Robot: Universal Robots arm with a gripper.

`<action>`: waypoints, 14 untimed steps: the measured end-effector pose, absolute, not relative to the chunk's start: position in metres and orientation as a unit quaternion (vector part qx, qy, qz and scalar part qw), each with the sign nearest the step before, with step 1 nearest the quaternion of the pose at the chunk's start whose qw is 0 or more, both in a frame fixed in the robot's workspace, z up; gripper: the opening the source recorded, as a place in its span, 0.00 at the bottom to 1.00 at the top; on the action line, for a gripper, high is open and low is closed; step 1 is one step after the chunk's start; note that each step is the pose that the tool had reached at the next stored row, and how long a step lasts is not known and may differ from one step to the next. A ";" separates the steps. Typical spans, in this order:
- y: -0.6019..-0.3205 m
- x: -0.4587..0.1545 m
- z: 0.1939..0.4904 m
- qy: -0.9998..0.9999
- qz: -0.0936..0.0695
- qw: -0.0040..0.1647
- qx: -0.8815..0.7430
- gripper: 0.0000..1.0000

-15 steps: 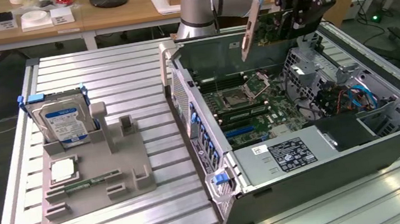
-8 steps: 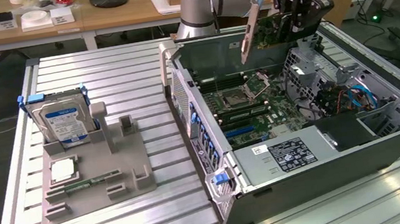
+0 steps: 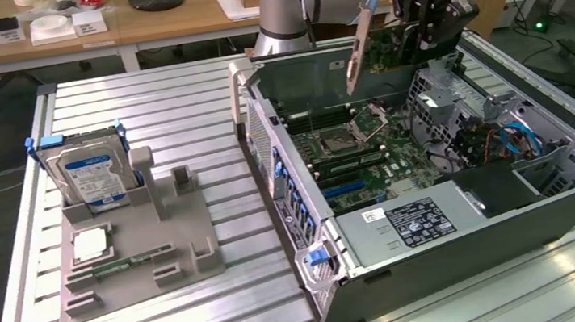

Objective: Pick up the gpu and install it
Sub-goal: 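Insert the gpu into the slot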

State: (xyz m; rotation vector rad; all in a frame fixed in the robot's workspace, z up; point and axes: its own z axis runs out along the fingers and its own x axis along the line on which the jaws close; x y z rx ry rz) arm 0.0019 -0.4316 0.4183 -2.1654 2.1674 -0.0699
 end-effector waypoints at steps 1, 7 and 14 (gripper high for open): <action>-0.432 0.002 0.417 0.708 -0.023 0.038 -0.704 0.28; -0.432 0.002 0.410 0.718 -0.024 0.038 -0.695 0.28; -0.432 0.002 0.406 0.720 -0.025 0.036 -0.692 0.28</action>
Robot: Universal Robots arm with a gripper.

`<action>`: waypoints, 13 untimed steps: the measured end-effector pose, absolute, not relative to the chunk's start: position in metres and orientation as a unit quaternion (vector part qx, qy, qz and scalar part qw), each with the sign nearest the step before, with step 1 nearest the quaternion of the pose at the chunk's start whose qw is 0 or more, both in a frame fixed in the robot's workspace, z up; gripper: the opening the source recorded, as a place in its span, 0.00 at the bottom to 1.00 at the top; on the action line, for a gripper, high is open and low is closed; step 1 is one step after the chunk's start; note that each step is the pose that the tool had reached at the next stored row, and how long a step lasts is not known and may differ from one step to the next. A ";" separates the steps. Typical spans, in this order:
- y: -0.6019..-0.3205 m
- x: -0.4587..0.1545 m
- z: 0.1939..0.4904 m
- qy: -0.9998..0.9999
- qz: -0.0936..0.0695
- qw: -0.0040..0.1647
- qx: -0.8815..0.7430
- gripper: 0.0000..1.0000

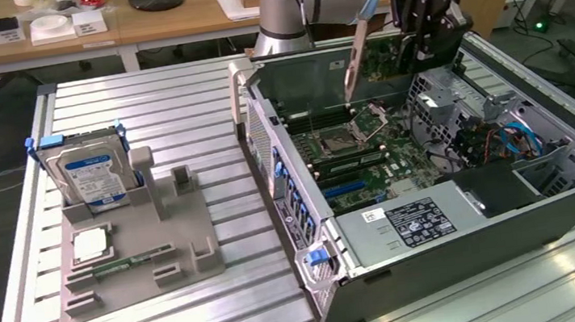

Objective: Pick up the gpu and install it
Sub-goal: 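Insert the gpu into the slot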

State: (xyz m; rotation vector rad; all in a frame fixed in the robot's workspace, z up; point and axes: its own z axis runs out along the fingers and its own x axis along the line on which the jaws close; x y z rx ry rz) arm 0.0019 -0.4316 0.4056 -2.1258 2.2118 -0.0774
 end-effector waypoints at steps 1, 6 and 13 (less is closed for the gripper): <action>-0.432 0.002 0.405 0.720 -0.025 0.036 -0.692 0.28; -0.432 0.002 0.403 0.721 -0.026 0.036 -0.692 0.28; -0.432 0.002 0.400 0.721 -0.026 0.035 -0.692 0.28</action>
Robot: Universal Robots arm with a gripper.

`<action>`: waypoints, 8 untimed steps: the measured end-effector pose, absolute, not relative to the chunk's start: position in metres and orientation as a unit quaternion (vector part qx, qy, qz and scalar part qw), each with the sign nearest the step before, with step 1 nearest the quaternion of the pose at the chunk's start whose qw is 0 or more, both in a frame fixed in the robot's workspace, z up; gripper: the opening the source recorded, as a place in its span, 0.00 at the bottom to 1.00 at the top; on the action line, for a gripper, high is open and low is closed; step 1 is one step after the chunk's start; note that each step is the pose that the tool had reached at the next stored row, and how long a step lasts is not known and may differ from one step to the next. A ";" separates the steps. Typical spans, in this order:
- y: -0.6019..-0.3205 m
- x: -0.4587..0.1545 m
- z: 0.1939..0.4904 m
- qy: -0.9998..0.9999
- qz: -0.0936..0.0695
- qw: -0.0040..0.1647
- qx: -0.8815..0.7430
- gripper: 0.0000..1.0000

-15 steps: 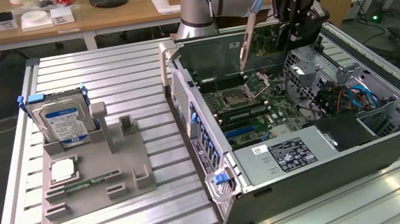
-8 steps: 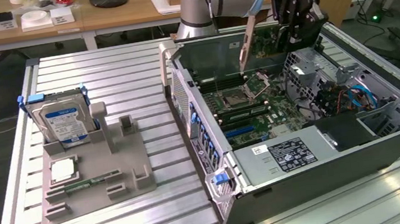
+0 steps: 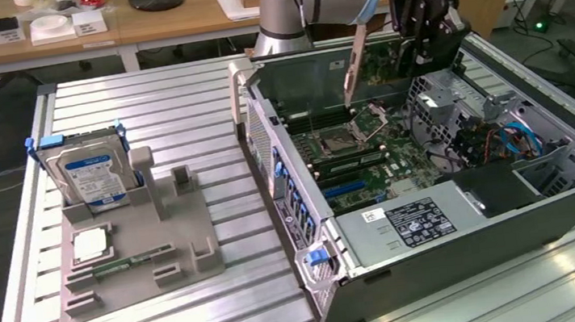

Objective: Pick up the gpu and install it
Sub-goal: 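Insert the gpu into the slot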

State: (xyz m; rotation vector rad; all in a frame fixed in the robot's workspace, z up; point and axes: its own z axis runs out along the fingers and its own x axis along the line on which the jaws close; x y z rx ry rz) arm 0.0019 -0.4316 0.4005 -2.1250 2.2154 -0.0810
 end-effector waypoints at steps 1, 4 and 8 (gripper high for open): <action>-0.432 0.002 0.400 0.721 -0.026 0.035 -0.692 0.28; -0.432 0.002 0.399 0.721 -0.026 0.035 -0.692 0.28; -0.432 0.002 0.396 0.721 -0.027 0.035 -0.692 0.28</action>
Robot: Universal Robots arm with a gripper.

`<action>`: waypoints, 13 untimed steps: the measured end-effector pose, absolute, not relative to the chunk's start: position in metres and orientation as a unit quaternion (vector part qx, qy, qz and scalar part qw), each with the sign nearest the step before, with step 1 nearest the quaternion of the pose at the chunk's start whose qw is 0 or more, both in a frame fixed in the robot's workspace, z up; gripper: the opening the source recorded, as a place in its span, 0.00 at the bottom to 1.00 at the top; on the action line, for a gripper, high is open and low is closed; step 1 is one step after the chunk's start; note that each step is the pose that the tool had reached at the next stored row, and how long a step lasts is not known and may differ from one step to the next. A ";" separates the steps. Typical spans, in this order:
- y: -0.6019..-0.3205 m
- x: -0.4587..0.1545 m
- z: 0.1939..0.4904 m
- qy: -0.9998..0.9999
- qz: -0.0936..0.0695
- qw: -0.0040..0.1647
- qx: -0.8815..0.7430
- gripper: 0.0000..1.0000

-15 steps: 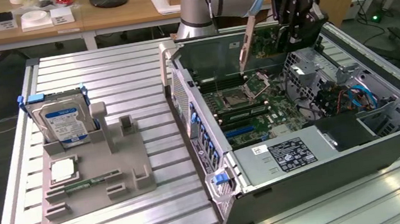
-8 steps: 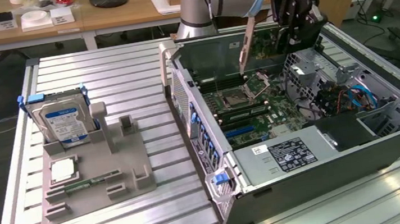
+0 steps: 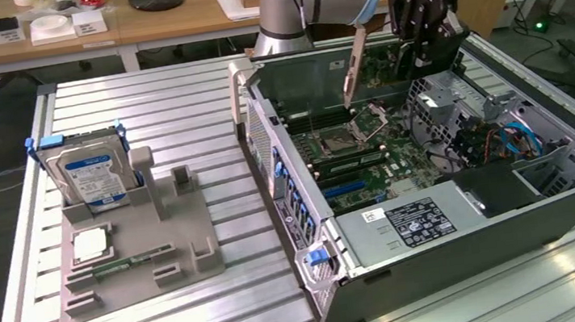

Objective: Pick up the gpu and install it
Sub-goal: 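Insert the gpu into the slot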

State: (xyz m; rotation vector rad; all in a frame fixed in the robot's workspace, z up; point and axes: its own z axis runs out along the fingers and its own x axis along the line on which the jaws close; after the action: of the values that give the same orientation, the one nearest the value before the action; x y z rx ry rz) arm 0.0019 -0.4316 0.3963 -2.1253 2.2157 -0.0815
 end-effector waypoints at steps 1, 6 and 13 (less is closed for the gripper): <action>-0.432 0.002 0.396 0.721 -0.027 0.035 -0.692 0.28; -0.432 0.002 0.395 0.721 -0.027 0.035 -0.691 0.28; -0.432 0.002 0.393 0.721 -0.027 0.035 -0.691 0.28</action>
State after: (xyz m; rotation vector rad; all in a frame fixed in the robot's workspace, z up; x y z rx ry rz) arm 0.0019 -0.4316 0.3925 -2.1238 2.2173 -0.0818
